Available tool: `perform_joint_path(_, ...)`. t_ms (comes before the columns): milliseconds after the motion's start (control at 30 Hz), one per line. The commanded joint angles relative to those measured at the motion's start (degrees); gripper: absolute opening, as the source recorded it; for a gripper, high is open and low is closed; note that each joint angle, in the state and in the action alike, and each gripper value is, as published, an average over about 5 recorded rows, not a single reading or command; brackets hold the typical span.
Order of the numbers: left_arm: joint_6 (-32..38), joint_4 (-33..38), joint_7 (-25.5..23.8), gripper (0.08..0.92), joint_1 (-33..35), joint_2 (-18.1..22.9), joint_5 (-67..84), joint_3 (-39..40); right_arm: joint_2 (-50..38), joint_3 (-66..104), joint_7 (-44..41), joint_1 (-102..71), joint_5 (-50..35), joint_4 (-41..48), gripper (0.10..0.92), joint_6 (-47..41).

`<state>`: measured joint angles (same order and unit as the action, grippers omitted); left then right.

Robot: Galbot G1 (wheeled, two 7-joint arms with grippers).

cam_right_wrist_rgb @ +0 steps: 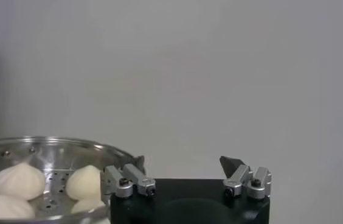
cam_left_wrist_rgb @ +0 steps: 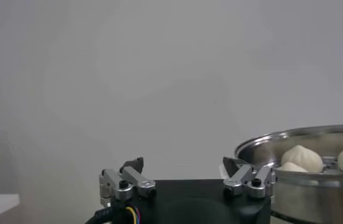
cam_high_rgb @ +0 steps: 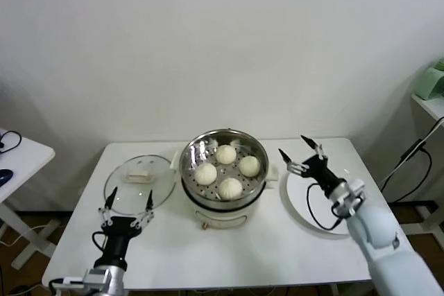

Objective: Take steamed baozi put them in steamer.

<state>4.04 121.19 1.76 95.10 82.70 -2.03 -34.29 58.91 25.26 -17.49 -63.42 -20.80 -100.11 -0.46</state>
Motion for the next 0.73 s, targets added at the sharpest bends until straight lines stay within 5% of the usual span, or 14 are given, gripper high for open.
perform_joint_path(33, -1.6, -0.3, -0.3, 0.823, -0.4, -0.5, 2.6, -0.6, 19.6, 14.3, 3.1, -23.8, 6.1, -8.0, 0.823, 5.3)
perform_joint_path(733, -1.4, -1.1, -3.8, 0.823, -1.2, 0.5, 5.7, -2.9, 21.8, 14.7, 0.2, -26.8, 4.8, -7.0, 0.823, 8.8)
